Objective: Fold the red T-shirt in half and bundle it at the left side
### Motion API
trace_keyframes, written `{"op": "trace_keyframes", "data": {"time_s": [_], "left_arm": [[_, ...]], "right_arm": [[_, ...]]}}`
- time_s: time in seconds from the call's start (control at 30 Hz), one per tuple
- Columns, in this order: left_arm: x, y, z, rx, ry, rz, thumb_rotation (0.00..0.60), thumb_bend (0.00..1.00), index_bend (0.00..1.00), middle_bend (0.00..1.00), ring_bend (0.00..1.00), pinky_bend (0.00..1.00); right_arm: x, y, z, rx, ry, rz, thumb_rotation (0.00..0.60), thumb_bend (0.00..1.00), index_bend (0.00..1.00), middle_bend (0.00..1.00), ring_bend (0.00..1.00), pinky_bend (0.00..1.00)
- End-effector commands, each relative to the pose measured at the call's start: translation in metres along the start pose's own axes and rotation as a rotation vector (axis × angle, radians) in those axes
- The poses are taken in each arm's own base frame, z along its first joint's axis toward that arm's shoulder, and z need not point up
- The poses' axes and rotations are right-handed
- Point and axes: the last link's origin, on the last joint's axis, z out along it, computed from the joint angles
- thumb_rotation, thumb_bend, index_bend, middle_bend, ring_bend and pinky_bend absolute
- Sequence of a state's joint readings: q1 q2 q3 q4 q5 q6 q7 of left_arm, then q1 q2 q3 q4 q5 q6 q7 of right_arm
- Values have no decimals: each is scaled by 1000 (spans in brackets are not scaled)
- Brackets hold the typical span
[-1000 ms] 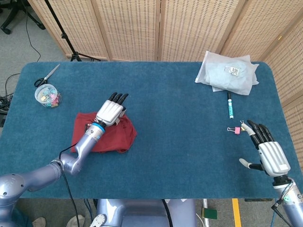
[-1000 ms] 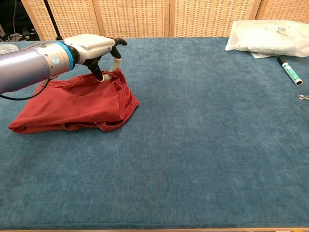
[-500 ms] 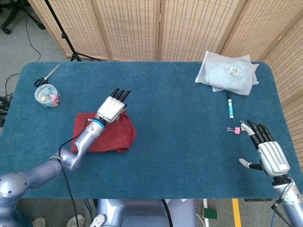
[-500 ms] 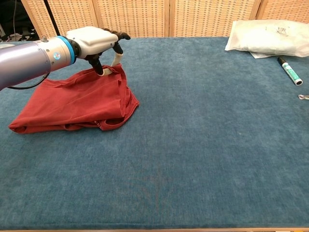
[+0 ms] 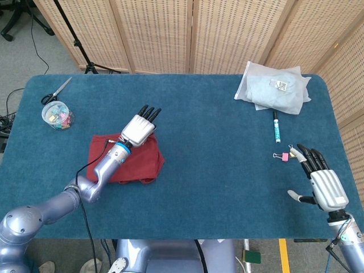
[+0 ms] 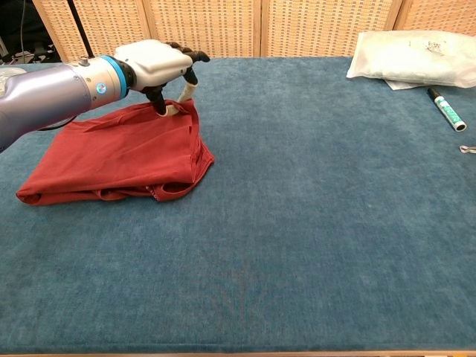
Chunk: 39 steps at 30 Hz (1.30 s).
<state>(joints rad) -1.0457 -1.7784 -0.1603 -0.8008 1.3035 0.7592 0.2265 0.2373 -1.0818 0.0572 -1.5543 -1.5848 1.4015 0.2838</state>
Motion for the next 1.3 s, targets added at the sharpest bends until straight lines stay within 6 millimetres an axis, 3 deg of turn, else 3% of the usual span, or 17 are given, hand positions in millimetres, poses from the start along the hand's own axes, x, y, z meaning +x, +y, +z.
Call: {"op": "trace_keyframes", "data": {"time_s": [0.03,0.3,0.37,0.53,0.6,0.67,1.03,1.3], "left_arm": [[-2,2,1,-3,-9,8,600,335,690,0,0,0],[-10,4,5,5,-24,21,600,310,687,0,0,0],[-11,5,6,6,-24,23,600,289,640,0,0,0],[-15,9,9,13,-25,25,600,261,333,0,0,0],[-17,11,10,14,-27,16,600,232,107,0,0,0],[-17,13,10,13,-21,7,600,189,5,0,0,0],[6,7,6,28,108,-116,600,117,0,0,0,0],[39,-23,-26,48,236,-231,600,0,0,0,0,0]], "right_arm": [[0,0,0,-2,-1,-1,600,0,0,0,0,0],[0,1,1,-3,-1,-1,600,0,0,0,0,0],[0,1,1,-4,-1,-2,600,0,0,0,0,0],[0,1,1,-5,0,-2,600,0,0,0,0,0],[0,1,1,-5,0,-1,600,0,0,0,0,0],[1,1,1,-6,1,-1,600,0,0,0,0,0],[1,0,-1,2,2,1,600,0,0,0,0,0],[3,-3,-4,15,9,6,600,0,0,0,0,0]]}}
